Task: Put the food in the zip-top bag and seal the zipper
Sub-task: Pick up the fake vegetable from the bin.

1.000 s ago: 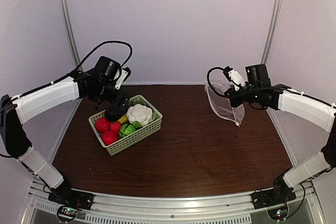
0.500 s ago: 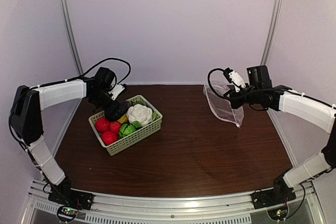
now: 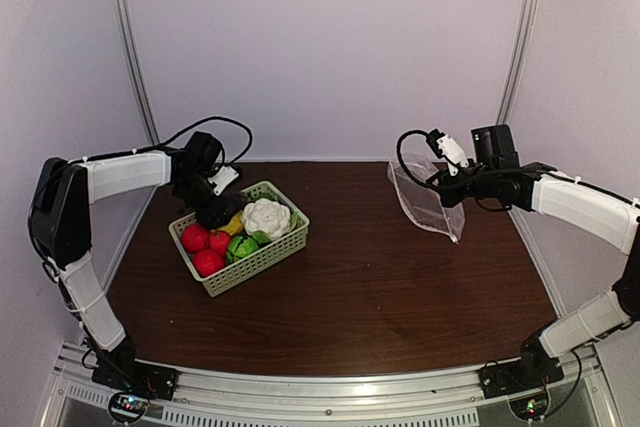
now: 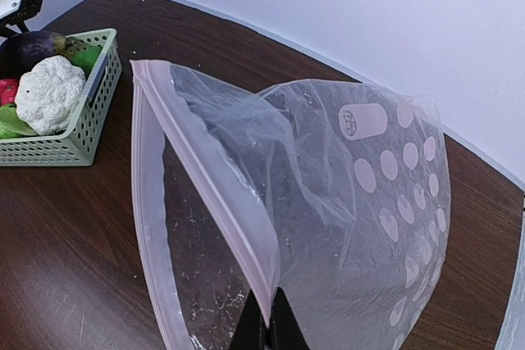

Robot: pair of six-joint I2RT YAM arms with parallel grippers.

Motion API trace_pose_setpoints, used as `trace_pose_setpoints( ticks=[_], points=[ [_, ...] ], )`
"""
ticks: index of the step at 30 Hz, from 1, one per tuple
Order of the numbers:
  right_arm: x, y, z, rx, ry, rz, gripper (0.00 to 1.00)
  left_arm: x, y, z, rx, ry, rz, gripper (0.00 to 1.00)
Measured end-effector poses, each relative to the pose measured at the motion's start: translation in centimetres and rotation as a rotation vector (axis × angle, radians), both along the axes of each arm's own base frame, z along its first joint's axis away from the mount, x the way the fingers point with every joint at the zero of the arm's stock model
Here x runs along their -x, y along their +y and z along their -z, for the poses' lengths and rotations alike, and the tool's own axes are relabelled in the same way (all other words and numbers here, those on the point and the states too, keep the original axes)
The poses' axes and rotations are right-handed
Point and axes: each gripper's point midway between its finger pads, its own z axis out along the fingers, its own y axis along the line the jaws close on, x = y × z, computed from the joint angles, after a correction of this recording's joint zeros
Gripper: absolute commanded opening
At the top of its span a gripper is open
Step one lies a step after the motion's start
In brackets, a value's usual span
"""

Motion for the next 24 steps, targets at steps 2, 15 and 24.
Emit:
trace_pose_setpoints(
  ticks=[2, 15, 24],
  points=[
    [0.0, 0.0, 0.0, 0.000, 0.000, 0.001, 0.00, 0.0, 0.0, -0.4, -0.001, 0.004, -0.002, 0.66],
    [0.0, -0.1, 0.1, 0.000, 0.001, 0.002, 0.00, 0.5, -1.0, -11.0, 0.190, -0.134, -0.089, 0.50],
    [-0.2, -0.1, 0.1, -0.007, 0.009, 0.011, 0.00, 4.9, -8.5, -20.5, 0.637, -0.222, 0.023, 0.50]
  ],
)
